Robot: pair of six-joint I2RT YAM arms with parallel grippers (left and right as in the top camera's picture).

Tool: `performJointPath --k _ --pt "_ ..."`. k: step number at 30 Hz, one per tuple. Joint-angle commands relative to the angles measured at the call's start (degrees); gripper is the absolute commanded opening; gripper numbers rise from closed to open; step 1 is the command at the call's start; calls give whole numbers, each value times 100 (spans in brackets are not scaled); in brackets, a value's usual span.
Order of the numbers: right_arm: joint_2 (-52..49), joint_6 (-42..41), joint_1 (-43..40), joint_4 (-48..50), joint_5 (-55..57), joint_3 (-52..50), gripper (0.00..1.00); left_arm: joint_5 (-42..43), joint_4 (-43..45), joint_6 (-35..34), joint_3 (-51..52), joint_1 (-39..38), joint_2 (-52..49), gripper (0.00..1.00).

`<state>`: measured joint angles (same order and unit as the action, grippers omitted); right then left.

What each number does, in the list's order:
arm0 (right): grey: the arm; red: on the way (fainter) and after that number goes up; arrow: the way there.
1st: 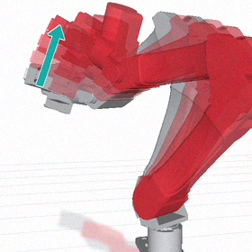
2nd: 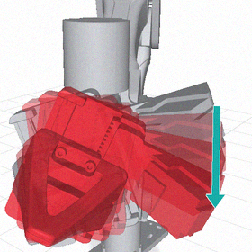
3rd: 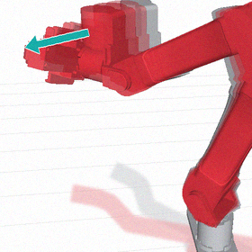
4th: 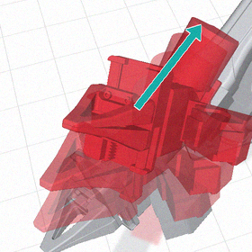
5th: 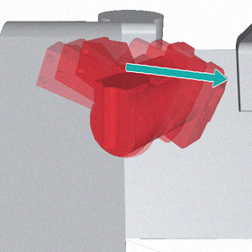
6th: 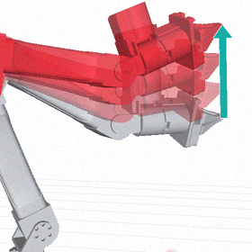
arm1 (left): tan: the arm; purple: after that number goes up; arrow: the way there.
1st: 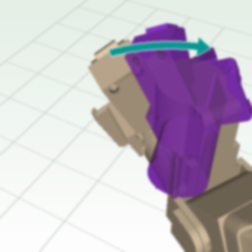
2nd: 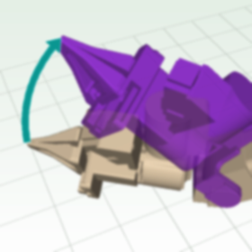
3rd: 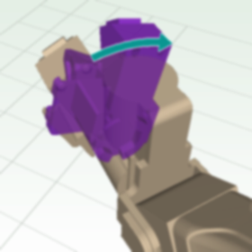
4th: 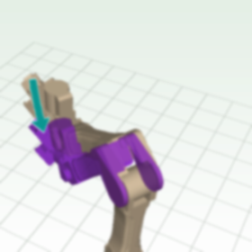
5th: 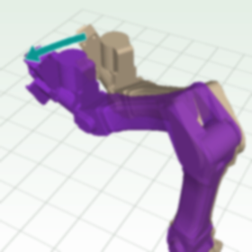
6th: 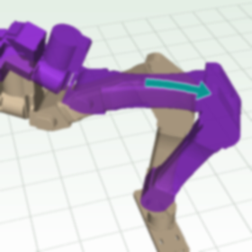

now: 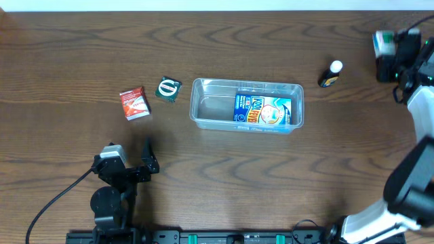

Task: Pack container
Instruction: 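Carry the Panadol box into the container and release it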

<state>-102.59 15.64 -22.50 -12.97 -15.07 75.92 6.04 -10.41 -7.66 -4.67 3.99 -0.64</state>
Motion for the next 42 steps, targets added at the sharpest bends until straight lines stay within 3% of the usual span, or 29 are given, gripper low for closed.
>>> performJointPath --k 1,10,20,31,42 --pt "660 -66 420 -94 -498 39 43 63 -197 15 83 22 4 98" --pt "1602 -2 1853 -1163 -1222 39 41 63 -197 15 83 22 4 98" --pt "1521 1263 3375 -3014 -872 35 45 63 -197 15 83 22 4 98" --pt "1327 1683 3569 -3268 -743 -111 54 63 -197 13 83 22 4 98" --pt "501 1727 3565 -3119 -743 -116 52 63 -197 15 83 22 4 98"
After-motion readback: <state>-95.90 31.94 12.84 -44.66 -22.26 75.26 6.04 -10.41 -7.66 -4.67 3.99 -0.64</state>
